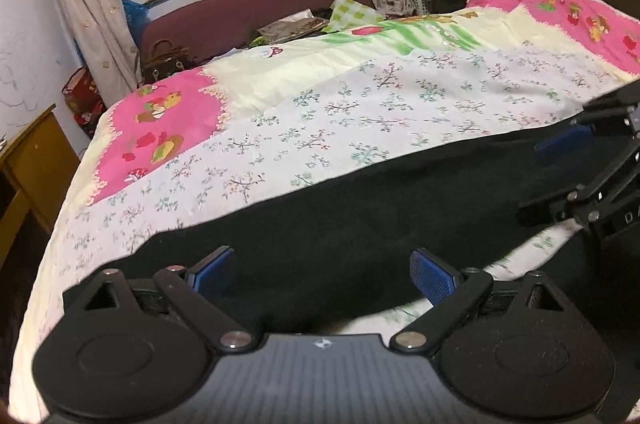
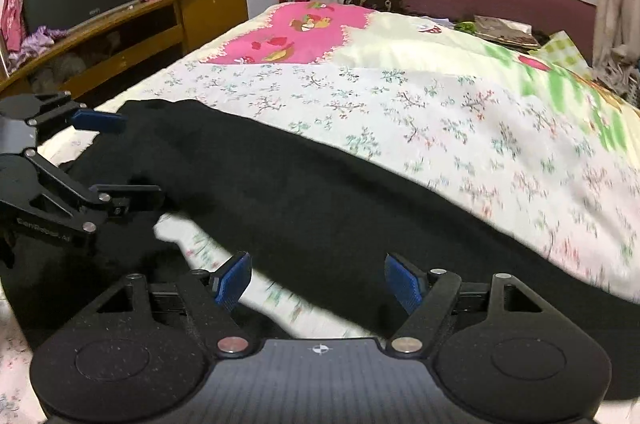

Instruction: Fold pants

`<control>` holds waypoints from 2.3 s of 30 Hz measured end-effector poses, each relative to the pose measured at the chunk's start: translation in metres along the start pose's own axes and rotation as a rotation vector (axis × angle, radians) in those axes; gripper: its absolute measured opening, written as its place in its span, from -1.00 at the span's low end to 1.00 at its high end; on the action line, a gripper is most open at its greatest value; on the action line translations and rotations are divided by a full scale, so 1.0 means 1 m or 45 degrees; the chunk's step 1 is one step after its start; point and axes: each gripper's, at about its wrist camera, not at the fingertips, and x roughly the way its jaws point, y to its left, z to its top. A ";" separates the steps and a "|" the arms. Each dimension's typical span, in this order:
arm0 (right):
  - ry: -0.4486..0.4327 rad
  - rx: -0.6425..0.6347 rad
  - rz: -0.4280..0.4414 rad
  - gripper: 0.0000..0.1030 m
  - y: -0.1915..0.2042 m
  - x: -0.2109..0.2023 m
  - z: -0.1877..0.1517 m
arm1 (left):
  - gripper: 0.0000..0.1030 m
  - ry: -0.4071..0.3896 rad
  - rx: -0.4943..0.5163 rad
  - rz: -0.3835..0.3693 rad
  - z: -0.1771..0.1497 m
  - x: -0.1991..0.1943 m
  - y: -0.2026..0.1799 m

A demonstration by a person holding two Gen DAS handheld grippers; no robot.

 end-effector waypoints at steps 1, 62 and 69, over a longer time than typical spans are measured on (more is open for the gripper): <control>0.012 -0.014 -0.008 0.24 -0.002 0.004 0.004 | 0.97 0.007 0.014 0.005 0.003 0.005 0.004; 0.585 -0.116 0.069 -0.85 -0.116 0.118 0.038 | 0.21 0.648 0.705 -0.500 0.049 0.203 0.107; 0.603 -0.109 0.071 -0.96 -0.120 0.126 0.035 | 0.27 0.686 0.521 -0.457 0.046 0.213 0.123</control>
